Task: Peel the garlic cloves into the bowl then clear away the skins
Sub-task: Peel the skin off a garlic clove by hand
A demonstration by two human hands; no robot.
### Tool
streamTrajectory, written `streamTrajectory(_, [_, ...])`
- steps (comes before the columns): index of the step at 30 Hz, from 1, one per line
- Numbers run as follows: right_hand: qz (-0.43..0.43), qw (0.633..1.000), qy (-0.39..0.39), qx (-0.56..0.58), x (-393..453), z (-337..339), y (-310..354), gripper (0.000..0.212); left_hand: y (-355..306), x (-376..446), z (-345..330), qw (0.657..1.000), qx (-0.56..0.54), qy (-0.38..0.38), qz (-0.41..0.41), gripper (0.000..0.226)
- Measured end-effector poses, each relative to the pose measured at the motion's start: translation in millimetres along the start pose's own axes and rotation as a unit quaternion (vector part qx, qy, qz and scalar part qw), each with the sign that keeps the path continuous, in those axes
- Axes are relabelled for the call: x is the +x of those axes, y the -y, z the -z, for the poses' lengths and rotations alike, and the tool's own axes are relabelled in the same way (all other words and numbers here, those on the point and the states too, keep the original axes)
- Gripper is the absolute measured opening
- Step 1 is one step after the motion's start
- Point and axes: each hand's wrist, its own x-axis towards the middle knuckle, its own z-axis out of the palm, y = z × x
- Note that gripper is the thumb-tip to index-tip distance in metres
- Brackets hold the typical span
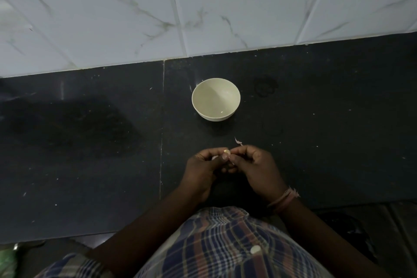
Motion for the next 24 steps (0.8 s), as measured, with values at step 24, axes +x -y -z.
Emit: streamTrajectory(24, [0.061,0.982,-0.074,-0.161,9.1,-3.6,2.1,0.012,-4.8,0.4,-0.6,0.993,0.092,-0.001,-0.075,0.014])
